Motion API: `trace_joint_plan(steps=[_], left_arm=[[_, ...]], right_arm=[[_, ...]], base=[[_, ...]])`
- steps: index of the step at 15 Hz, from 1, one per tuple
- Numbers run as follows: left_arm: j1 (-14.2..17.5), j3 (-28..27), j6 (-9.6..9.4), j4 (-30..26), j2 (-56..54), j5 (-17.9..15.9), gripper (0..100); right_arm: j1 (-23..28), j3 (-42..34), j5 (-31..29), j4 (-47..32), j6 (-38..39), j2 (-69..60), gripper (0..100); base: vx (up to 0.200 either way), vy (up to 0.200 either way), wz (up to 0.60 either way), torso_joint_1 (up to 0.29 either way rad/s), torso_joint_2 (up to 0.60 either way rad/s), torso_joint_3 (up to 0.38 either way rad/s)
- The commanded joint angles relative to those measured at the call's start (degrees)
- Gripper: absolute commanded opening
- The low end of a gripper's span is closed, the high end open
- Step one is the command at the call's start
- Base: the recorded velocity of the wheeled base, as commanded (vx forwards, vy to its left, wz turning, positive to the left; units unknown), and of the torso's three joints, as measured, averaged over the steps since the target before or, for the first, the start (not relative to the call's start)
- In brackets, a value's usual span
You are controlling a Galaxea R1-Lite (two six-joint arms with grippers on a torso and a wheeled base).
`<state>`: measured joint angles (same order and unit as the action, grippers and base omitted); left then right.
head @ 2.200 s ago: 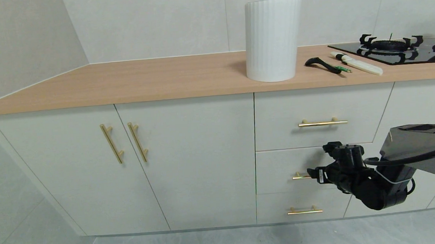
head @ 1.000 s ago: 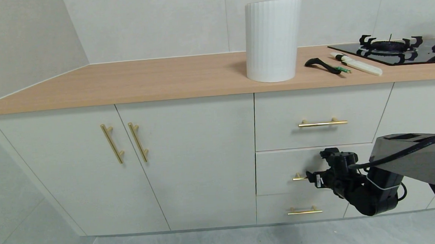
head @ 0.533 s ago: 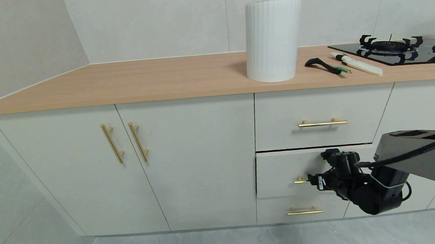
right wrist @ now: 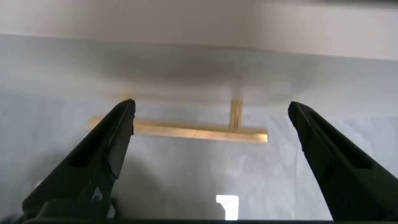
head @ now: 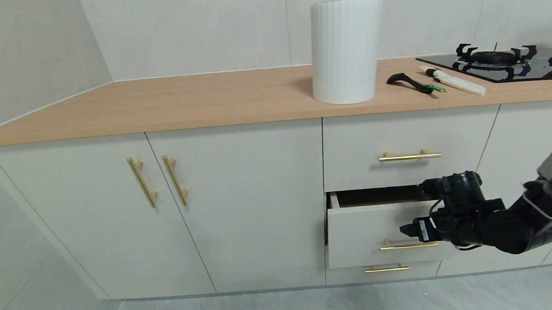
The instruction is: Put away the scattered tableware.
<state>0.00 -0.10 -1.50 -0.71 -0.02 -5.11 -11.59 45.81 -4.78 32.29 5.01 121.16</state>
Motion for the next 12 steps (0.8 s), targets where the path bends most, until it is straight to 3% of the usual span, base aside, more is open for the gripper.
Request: trace_joint_plan(steps=[1,5,8,12], left_arm=[[0.0,0.01,0.01,0.0,0.02,0.01,100],[0.0,0.01,0.01,0.0,0.02,0.01,100],[0.0,0.01,0.01,0.0,0.02,0.1,100],[0.0,0.01,0.01,0.0,0.02,0.01,100]], right_arm=[[-0.89,-0.46,0.65,-2.85,0.09,-11.21,100],[-2.47,-0.37,0.3,-0.21,0.7,-12.27,100],[-2.91,-1.16,-0.58,7.87,0.7,-6.64,100],[-3.52,-0.46,-5.94,18.77,0.7,2.06,100]], base=[[0.0,0.0,0.0,0.0,0.0,0.0],[0.0,0.0,0.0,0.0,0.0,0.0],[0.0,0.0,0.0,0.0,0.0,0.0],[0.0,0.0,0.0,0.0,0.0,0.0]])
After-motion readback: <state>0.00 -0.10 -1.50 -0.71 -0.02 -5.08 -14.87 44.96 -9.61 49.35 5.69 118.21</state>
